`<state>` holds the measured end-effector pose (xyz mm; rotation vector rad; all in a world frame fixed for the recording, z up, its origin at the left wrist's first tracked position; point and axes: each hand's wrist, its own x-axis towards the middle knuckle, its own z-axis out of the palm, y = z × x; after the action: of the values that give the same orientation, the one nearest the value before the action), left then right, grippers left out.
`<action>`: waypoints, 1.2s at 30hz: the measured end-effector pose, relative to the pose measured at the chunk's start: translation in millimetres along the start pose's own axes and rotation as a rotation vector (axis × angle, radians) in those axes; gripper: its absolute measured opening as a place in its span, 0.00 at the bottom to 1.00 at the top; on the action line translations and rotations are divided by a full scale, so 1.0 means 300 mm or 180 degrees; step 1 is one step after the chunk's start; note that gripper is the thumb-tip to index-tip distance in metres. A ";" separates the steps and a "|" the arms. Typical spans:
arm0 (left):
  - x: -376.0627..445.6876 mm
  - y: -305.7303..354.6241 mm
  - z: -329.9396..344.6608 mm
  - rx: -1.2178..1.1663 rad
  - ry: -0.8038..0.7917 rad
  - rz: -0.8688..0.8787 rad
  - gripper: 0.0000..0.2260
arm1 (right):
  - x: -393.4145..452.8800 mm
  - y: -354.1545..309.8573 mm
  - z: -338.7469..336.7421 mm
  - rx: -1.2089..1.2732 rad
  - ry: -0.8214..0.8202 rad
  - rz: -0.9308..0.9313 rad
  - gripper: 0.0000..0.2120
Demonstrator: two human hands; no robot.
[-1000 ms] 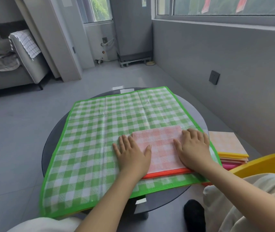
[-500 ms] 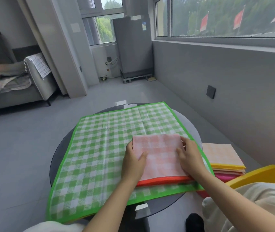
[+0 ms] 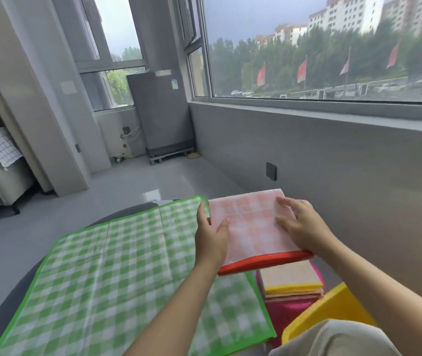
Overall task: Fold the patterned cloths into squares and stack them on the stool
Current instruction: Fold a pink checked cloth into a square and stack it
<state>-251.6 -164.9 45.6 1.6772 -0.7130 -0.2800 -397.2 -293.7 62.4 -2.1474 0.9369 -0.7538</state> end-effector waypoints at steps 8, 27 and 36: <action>0.007 -0.043 0.419 0.0223 -0.0488 0.0055 0.21 | 0.051 0.306 -0.217 -0.0286 -0.0187 0.0565 0.28; 0.105 -0.649 0.766 0.2306 -0.0876 -0.0576 0.32 | 0.187 0.892 0.248 0.0141 -0.0887 0.1303 0.37; 0.061 -0.787 0.754 0.2051 -0.0567 -0.0693 0.29 | 0.169 0.979 0.362 -0.0167 -0.0908 0.1145 0.36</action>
<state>-290.2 -338.1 -229.5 2.3728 -0.8044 -0.3828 -407.1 -448.9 -214.1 -1.9837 1.1512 -0.2420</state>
